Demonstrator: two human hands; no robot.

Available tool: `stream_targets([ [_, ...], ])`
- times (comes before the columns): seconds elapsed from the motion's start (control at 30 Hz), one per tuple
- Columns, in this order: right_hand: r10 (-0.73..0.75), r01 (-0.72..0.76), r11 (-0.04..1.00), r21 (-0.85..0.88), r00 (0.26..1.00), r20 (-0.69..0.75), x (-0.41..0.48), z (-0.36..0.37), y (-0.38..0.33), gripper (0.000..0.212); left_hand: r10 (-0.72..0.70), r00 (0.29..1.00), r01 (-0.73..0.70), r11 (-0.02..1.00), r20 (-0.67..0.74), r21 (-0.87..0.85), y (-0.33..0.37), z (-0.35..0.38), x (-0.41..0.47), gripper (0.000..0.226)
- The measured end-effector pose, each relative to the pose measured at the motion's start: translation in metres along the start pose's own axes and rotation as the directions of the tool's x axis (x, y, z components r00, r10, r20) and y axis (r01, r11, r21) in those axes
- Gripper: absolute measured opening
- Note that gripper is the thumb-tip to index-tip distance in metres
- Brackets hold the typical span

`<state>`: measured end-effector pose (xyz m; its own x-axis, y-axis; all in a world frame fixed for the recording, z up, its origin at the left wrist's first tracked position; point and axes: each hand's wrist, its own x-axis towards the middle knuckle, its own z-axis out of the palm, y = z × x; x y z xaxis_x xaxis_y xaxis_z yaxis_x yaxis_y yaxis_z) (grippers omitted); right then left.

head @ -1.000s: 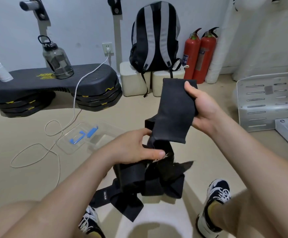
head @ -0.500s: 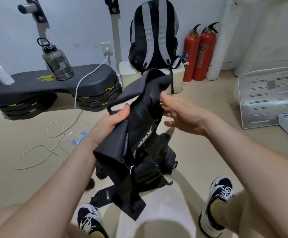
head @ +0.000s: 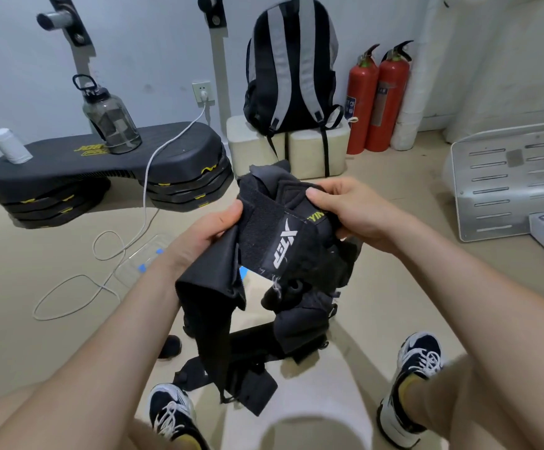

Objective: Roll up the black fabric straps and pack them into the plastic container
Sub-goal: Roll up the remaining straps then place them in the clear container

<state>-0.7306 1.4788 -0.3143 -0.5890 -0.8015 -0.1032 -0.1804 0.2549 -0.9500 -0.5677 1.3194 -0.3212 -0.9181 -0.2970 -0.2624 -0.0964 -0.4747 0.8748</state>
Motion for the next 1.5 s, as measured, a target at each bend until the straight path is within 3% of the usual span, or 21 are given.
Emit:
stream_targets([
  [0.13,-0.162,0.109,0.951,-0.289,0.973,-0.163,0.0,-0.004,0.001,0.037,-0.024,0.997,0.0,0.944,0.067,0.329,0.0,-0.007,0.007,0.024],
  [0.23,-0.23,0.125,0.901,-0.416,0.95,-0.212,0.001,-0.011,0.003,0.035,-0.019,0.993,-0.038,0.885,0.117,0.463,-0.004,-0.009,0.011,0.013],
  [0.37,-0.309,0.143,0.844,-0.517,0.917,-0.252,-0.003,-0.013,0.0,0.033,0.118,0.993,-0.093,0.714,0.011,0.694,-0.008,-0.008,0.016,0.016],
  [0.4,-0.333,0.147,0.827,-0.543,0.907,-0.26,-0.005,-0.012,-0.001,0.031,0.155,0.988,-0.087,0.642,-0.018,0.762,-0.01,-0.009,0.019,0.016],
  [0.5,-0.357,0.107,0.811,-0.575,0.869,-0.342,-0.015,-0.03,-0.004,0.024,0.333,0.939,0.004,0.239,-0.086,0.971,-0.015,-0.026,0.027,0.017],
  [0.53,-0.351,0.088,0.836,-0.542,0.844,-0.404,-0.019,-0.043,-0.006,0.021,0.37,0.921,0.071,0.147,-0.121,0.987,-0.015,-0.032,0.026,0.022],
  [0.6,-0.268,0.057,0.924,-0.378,0.802,-0.534,-0.028,-0.07,-0.007,0.02,0.379,0.907,0.158,0.092,-0.181,0.983,-0.019,-0.044,0.025,0.025],
  [0.67,-0.108,0.01,0.983,-0.185,0.843,-0.527,-0.035,-0.077,-0.003,0.027,0.33,0.924,0.137,0.185,-0.193,0.973,-0.032,-0.045,0.023,0.026],
  [0.73,-0.001,-0.066,0.988,-0.138,0.899,-0.437,-0.035,-0.068,0.006,0.035,0.251,0.954,0.08,0.305,-0.161,0.949,-0.043,-0.036,0.022,0.033],
  [0.83,0.073,-0.158,0.965,-0.208,0.927,-0.367,-0.03,-0.056,0.013,0.026,0.208,0.972,-0.006,0.49,-0.111,0.872,-0.043,-0.027,0.023,0.041],
  [0.93,0.06,-0.211,0.863,-0.46,0.946,-0.32,-0.028,-0.054,0.022,0.006,0.126,0.991,-0.047,0.658,-0.048,0.752,-0.032,-0.018,0.018,0.046],
  [1.0,0.061,-0.179,0.846,-0.502,0.968,-0.242,-0.03,-0.049,0.024,0.016,0.104,0.995,-0.079,0.709,0.008,0.701,-0.027,-0.008,0.015,0.048],
  [1.1,0.142,-0.157,0.927,-0.342,0.987,-0.069,-0.036,-0.04,0.018,0.008,0.042,0.997,-0.073,0.806,0.067,0.587,-0.022,0.003,0.011,0.049],
  [1.2,0.184,-0.125,0.9,-0.417,0.977,0.104,-0.043,-0.032,0.013,0.041,-0.033,0.995,-0.012,0.897,0.094,0.442,-0.016,0.003,0.012,0.055],
  [1.27,0.1,-0.057,0.923,-0.38,0.991,0.094,-0.043,-0.027,0.011,0.051,-0.071,0.989,0.015,0.92,0.129,0.392,-0.014,0.004,0.01,0.049],
  [1.4,0.093,-0.09,0.99,-0.111,0.996,0.017,-0.036,-0.015,0.005,0.046,-0.086,0.991,0.031,0.894,0.103,0.447,-0.018,0.015,0.008,0.029],
  [1.47,0.023,-0.039,0.963,-0.268,0.998,-0.064,-0.032,-0.006,0.007,0.067,-0.043,0.996,-0.014,0.794,0.08,0.607,-0.021,0.022,0.009,0.019],
  [1.5,-0.035,-0.007,0.93,-0.368,0.994,-0.108,-0.03,-0.002,0.007,0.073,-0.001,0.998,-0.048,0.695,0.067,0.718,-0.023,0.024,0.01,0.014],
])
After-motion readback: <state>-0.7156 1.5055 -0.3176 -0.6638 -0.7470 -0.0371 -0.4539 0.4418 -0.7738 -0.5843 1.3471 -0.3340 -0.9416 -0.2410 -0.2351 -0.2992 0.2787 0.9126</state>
